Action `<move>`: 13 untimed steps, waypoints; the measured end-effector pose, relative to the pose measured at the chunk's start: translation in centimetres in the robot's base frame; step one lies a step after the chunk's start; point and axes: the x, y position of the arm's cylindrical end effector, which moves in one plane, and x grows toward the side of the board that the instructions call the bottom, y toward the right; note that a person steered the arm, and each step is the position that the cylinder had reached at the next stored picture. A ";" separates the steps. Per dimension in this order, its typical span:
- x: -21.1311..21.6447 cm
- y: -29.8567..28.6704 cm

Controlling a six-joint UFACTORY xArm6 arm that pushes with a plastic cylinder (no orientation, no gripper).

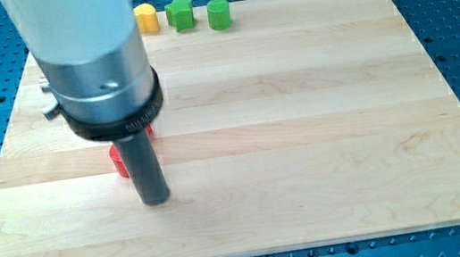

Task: Separate the red circle from the blue blocks and red star

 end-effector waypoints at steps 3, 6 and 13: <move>-4.8 -2.6; -17.2 -6.1; -33.9 -5.3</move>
